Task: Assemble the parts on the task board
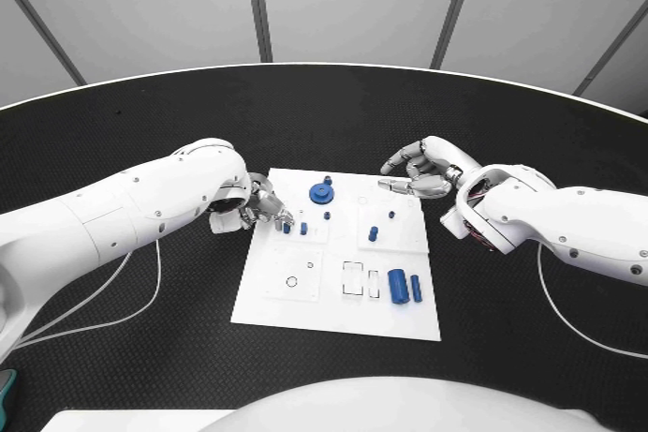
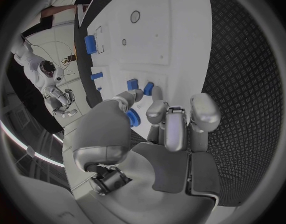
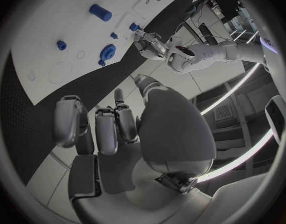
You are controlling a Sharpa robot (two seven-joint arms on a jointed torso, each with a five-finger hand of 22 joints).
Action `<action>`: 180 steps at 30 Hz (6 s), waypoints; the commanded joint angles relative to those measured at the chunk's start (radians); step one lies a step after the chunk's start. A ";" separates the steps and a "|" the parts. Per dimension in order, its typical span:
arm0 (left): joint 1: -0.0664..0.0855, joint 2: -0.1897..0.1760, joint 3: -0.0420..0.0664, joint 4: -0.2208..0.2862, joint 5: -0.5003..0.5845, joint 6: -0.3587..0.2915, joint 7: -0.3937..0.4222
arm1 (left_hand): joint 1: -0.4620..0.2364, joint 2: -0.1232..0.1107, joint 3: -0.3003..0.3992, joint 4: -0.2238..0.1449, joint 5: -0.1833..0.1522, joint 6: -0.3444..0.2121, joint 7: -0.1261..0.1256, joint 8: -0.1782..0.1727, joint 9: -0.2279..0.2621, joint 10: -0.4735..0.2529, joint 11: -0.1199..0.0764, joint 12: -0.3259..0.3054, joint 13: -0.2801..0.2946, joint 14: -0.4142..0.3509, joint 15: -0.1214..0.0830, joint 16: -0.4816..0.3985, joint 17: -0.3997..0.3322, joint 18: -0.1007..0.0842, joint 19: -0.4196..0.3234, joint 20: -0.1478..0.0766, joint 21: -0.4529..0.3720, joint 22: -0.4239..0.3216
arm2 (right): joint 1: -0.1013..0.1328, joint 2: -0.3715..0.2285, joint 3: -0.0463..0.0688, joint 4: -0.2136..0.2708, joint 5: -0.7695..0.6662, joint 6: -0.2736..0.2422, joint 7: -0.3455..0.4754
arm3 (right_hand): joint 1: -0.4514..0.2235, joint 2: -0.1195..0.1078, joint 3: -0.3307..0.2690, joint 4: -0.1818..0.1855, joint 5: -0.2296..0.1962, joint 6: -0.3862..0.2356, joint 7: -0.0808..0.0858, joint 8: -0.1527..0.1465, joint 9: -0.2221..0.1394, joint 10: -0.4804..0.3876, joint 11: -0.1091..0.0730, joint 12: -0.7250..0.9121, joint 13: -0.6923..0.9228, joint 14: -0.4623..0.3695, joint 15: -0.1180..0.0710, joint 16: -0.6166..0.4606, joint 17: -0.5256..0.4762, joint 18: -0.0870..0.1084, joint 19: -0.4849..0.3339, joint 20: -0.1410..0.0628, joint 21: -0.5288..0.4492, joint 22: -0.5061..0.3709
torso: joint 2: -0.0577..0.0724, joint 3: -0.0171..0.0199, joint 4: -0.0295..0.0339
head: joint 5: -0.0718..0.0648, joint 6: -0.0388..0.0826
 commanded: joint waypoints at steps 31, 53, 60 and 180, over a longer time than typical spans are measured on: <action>0.032 -0.089 0.005 0.182 0.062 -0.427 0.559 | 0.421 -0.047 0.096 -0.113 -0.074 -0.210 0.151 -0.177 -0.163 -0.563 0.145 -0.489 -0.594 -0.360 0.121 -0.404 -0.493 0.062 -0.251 0.081 -0.500 -0.563 | -0.009 0.004 0.000 -0.012 0.000 -0.035 0.032 | -0.005 -0.003 0.033 -0.001 0.006 -0.013 -0.006 0.020 0.001 -0.218 -0.007 -0.379 -0.244 0.012 -0.010 -0.150 -0.096 0.069 -0.101 -0.010 -0.303 -0.217 | 0.004 -0.0008 -0.0001 | -0.024 0.032; -0.020 0.014 0.002 0.077 -0.336 -0.421 0.629 | 0.385 -0.066 0.086 -0.232 -0.072 -0.109 0.130 -0.289 -0.270 -0.525 0.145 -0.642 -0.788 -0.209 0.120 -0.183 -0.400 0.068 -0.277 0.092 -0.299 -0.434 | -0.009 0.009 0.000 -0.009 0.000 -0.069 0.049 | -0.003 -0.017 0.067 -0.004 0.006 -0.016 -0.006 0.025 0.000 -0.298 -0.008 -0.589 -0.447 -0.007 -0.012 -0.245 -0.187 0.092 -0.129 -0.012 -0.487 -0.355 | 0.002 0.0014 -0.0015 | -0.026 0.042; -0.048 0.041 0.002 0.040 -0.374 -0.398 0.623 | 0.368 -0.069 0.090 -0.233 -0.084 -0.091 0.123 -0.296 -0.275 -0.520 0.145 -0.650 -0.803 -0.178 0.122 -0.134 -0.361 0.069 -0.268 0.096 -0.281 -0.425 | -0.009 0.009 0.000 -0.008 0.000 -0.071 0.049 | -0.003 -0.017 0.068 -0.004 0.007 -0.017 -0.006 0.025 0.000 -0.300 -0.008 -0.593 -0.451 -0.008 -0.012 -0.248 -0.190 0.093 -0.129 -0.012 -0.492 -0.359 | 0.002 0.0016 -0.0022 | -0.031 0.045; -0.086 0.169 0.002 -0.113 -0.432 -0.357 0.526 | 0.372 0.040 0.174 -0.259 -0.326 0.056 0.095 -0.330 -0.263 -0.339 0.095 -0.679 -0.849 -0.047 0.078 -0.028 -0.329 0.017 -0.082 0.068 -0.057 -0.117 | -0.009 0.016 0.000 -0.002 0.000 -0.067 0.041 | -0.011 -0.019 0.074 -0.001 0.016 -0.013 -0.007 0.031 0.001 -0.300 -0.009 -0.609 -0.474 -0.005 -0.013 -0.258 -0.192 0.093 -0.120 -0.013 -0.509 -0.372 | 0.000 -0.0004 0.0006 | -0.046 0.030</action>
